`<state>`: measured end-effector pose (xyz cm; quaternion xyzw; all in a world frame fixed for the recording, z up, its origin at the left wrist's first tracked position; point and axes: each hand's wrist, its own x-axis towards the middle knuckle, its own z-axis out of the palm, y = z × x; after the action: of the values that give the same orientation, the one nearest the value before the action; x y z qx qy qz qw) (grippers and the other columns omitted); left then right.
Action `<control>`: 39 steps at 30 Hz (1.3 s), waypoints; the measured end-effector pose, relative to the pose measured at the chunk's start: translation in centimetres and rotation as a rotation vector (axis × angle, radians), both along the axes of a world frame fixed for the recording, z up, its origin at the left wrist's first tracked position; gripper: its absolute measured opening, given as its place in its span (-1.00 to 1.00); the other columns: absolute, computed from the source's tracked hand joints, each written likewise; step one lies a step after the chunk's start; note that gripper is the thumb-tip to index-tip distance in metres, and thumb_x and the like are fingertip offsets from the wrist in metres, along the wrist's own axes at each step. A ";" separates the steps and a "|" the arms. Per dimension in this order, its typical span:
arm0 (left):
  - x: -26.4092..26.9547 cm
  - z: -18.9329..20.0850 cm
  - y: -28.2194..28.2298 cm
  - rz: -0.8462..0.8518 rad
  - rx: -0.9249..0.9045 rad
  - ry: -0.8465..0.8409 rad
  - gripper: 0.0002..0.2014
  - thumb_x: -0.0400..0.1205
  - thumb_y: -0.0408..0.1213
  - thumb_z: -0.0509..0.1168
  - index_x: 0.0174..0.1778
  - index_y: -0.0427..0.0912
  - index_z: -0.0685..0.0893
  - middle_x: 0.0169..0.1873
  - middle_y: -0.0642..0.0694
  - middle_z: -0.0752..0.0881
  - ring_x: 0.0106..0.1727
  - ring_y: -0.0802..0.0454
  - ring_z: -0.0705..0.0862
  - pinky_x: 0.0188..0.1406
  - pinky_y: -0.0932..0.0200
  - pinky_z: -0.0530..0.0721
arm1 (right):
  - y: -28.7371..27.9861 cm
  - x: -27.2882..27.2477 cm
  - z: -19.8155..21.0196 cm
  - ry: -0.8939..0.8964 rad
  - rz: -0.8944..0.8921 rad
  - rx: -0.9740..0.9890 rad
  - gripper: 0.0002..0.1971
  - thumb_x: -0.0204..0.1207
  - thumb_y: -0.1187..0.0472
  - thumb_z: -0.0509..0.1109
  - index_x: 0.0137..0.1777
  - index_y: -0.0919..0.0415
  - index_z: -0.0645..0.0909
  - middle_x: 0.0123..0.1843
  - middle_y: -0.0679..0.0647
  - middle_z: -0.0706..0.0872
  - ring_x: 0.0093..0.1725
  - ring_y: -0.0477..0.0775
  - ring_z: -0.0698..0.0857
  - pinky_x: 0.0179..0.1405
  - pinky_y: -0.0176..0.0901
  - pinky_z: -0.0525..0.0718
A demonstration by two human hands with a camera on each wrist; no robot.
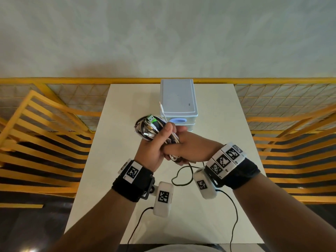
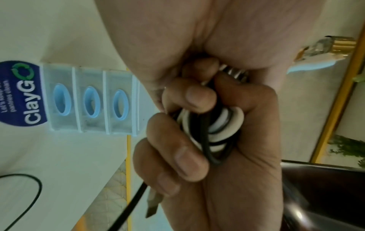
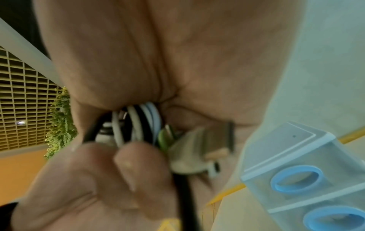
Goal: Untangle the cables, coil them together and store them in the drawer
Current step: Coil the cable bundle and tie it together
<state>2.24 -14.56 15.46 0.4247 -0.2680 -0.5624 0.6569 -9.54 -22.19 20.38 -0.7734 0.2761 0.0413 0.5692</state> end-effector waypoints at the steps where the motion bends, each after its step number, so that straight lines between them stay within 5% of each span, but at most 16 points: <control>1: 0.2 0.0 0.0 0.016 0.007 -0.011 -0.65 0.51 0.14 0.55 -0.15 -0.09 0.71 0.12 -0.28 0.82 0.30 -0.43 0.71 -0.13 -0.86 0.50 | 0.2 0.1 -0.2 -0.001 -0.011 0.008 -0.83 0.62 0.24 0.30 -0.20 0.25 0.60 -0.35 0.09 0.67 -0.46 0.05 0.66 -0.47 -0.12 0.55; 4: 0.7 0.2 0.4 0.054 0.012 -0.077 -0.62 0.54 0.15 0.51 -0.14 -0.12 0.69 0.09 -0.34 0.82 0.22 -0.71 0.64 -0.35 -0.96 0.37 | 0.6 0.3 -0.8 -0.040 -0.045 0.081 -0.87 0.62 0.24 0.30 -0.11 0.26 0.62 -0.27 0.12 0.76 -0.42 0.21 0.78 -0.40 0.04 0.64; 8: 0.4 0.5 1.1 0.054 -0.037 -0.170 -0.60 0.55 0.19 0.50 -0.13 -0.12 0.71 -0.04 -0.25 0.84 0.23 -0.50 0.75 0.01 -0.92 0.44 | 0.6 0.1 -1.0 -0.049 -0.017 0.134 -0.89 0.65 0.23 0.34 -0.02 0.27 0.65 -0.22 0.14 0.80 -0.37 0.28 0.82 -0.33 0.06 0.79; 11: 0.8 0.8 1.3 0.108 -0.068 -0.203 -0.64 0.61 0.06 0.47 -0.10 -0.22 0.68 -0.18 -0.19 0.83 0.20 -0.31 0.81 0.22 -0.46 0.66 | 0.0 -0.7 -1.3 -0.022 0.024 0.180 -0.86 0.64 0.15 0.48 -0.09 0.18 0.65 -0.33 0.06 0.79 -0.41 0.15 0.80 -0.32 -0.08 0.76; 14: 3.0 1.7 1.2 0.156 -0.097 -0.117 -0.61 0.50 0.10 0.58 -0.15 -0.17 0.69 -0.29 -0.08 0.74 -0.12 -0.15 0.80 0.09 -0.13 0.74 | -0.9 -2.2 -2.9 -0.014 0.017 0.224 -0.74 0.69 0.05 0.44 -0.06 0.27 0.71 -0.47 -0.03 0.58 -0.48 0.07 0.60 -0.33 -0.13 0.64; 17: 5.6 2.1 1.0 0.137 -0.090 -0.165 -0.64 0.46 0.13 0.61 -0.22 -0.09 0.71 -0.34 -0.05 0.66 -0.27 -0.09 0.74 -0.04 -0.08 0.72 | -1.3 -3.6 -4.4 -0.054 -0.013 0.241 -0.62 0.79 -0.04 0.25 -0.19 0.16 0.66 -0.42 -0.01 0.37 -0.46 0.00 0.40 -0.37 -0.27 0.49; 22: 8.4 2.6 1.6 0.089 -0.102 -0.359 -0.66 0.54 0.10 0.55 -0.21 -0.10 0.67 -0.36 -0.06 0.63 -0.33 -0.10 0.69 -0.13 -0.11 0.65 | -1.3 -5.7 -5.2 -0.007 -0.036 0.180 -0.62 0.81 0.00 0.21 -0.24 0.10 0.57 -0.43 -0.16 0.38 -0.45 -0.11 0.36 -0.32 -0.25 0.54; 27: 9.0 3.4 2.2 -0.038 -0.054 -0.761 -0.74 0.72 -0.01 0.38 -0.21 -0.08 0.68 -0.37 -0.12 0.74 -0.30 -0.29 0.75 -0.08 -0.34 0.74 | -1.3 -6.3 -5.3 0.026 -0.079 0.110 -0.63 0.75 -0.09 0.27 -0.25 0.05 0.62 -0.38 -0.09 0.38 -0.44 -0.06 0.30 -0.42 -0.30 0.34; 30: 8.2 3.5 2.4 -0.189 0.010 -1.130 -0.68 0.77 -0.08 0.34 -0.33 -0.01 0.71 -0.39 -0.06 0.80 -0.30 -0.04 0.79 -0.01 -0.12 0.73 | -1.1 -6.2 -4.8 0.056 -0.080 -0.046 -0.64 0.77 -0.09 0.25 -0.23 -0.02 0.66 -0.38 -0.09 0.43 -0.43 -0.10 0.36 -0.39 -0.36 0.40; 33: 7.5 3.1 2.4 -0.273 0.183 -1.292 -0.69 0.67 0.00 0.45 -0.40 0.04 0.73 -0.41 0.07 0.82 -0.37 0.04 0.79 -0.21 0.03 0.75 | -0.9 -6.1 -4.2 0.086 -0.065 -0.134 -0.69 0.76 -0.09 0.25 -0.17 -0.08 0.71 -0.45 -0.21 0.49 -0.46 -0.19 0.41 -0.37 -0.44 0.44; 39: 5.5 3.5 2.7 -0.443 0.132 -1.617 -0.95 0.61 -0.10 0.45 -0.15 0.14 0.71 -0.33 0.10 0.67 -0.25 -0.01 0.62 -0.33 0.14 0.43 | -1.3 -5.9 -2.9 0.105 -0.044 -0.192 -0.71 0.73 -0.07 0.29 -0.16 -0.10 0.76 -0.43 -0.17 0.54 -0.46 -0.13 0.46 -0.37 -0.36 0.48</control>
<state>7.71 -11.85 18.99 0.6719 -0.6999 -0.2155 0.1109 -15.47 -23.51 17.52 -0.8148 0.3251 0.0425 0.4781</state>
